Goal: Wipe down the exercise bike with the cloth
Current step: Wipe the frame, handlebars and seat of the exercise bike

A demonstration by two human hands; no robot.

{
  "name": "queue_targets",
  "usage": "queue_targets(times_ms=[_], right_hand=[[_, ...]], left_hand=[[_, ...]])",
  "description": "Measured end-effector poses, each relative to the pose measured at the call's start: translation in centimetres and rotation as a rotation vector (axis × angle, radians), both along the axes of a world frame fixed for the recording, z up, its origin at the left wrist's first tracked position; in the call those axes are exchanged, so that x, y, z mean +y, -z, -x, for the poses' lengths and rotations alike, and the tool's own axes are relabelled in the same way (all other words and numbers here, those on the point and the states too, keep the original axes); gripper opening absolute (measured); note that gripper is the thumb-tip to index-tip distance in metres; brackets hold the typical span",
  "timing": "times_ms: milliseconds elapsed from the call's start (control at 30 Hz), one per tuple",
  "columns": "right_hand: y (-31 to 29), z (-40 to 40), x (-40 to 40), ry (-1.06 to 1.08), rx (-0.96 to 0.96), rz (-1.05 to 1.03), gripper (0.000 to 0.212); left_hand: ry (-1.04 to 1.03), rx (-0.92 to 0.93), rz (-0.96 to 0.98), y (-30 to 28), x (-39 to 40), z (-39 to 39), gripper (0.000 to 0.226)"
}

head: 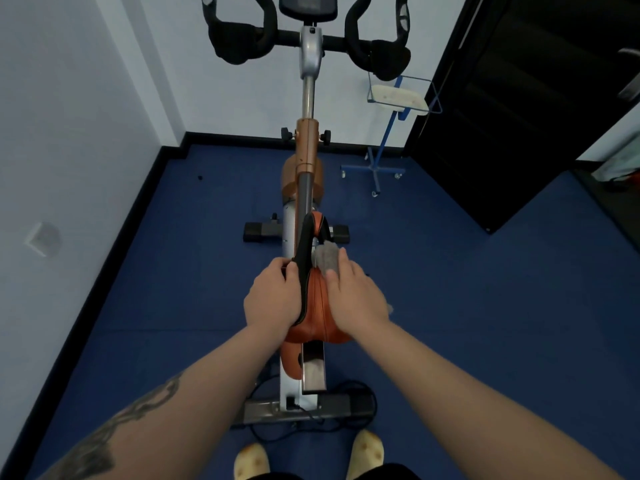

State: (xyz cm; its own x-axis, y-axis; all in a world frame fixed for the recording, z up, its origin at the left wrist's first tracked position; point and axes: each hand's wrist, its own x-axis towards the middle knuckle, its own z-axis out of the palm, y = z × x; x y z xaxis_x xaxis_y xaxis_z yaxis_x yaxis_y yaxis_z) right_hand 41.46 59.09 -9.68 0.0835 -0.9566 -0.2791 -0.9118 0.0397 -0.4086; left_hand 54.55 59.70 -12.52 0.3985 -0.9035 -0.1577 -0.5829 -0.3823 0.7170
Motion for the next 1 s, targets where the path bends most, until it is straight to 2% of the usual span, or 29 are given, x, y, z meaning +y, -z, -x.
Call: queue_targets(times_ms=[133,200,333,433,500,600,733,767,867,1000], right_hand=[[1.1,0.3,4.7,-0.135,0.196,0.153,0.062],[1.2,0.7,4.4,-0.157,0.160,0.146,0.060],[0.0,0.6,1.5,-0.047,-0.011,0.002,0.056],[0.9,0.4,5.0,-0.153,0.135,0.151,0.057],[1.2,0.5,6.4,-0.184,0.161,0.188,0.057],[1.0,0.3,4.1,-0.146,0.092,0.156,0.053],[0.2,0.8,1.4,0.025,-0.186,0.082,0.055],[0.2,0.8,1.0,0.062,-0.201,0.063,0.057],[0.5,0.1,0.1,0.093,-0.087,0.010,0.061],[1.0,0.2,1.6,0.116,-0.083,0.089,0.060]], left_hand=[[-0.008,0.010,0.011,0.1,0.1,0.0,0.025],[-0.012,0.008,0.016,0.0,-0.1,0.0,0.025],[-0.001,0.004,0.010,0.0,0.0,0.1,0.026],[-0.008,0.004,0.015,0.2,0.1,-0.1,0.027],[-0.009,0.002,0.018,0.2,-0.2,-0.1,0.027],[-0.011,0.008,0.010,0.1,-0.2,0.0,0.027],[-0.008,0.017,0.000,0.1,0.1,-0.1,0.029],[-0.009,0.018,0.003,0.1,0.0,-0.1,0.029],[-0.007,0.021,0.014,0.0,-0.1,-0.1,0.029],[-0.009,0.026,0.015,0.0,0.2,0.0,0.029]])
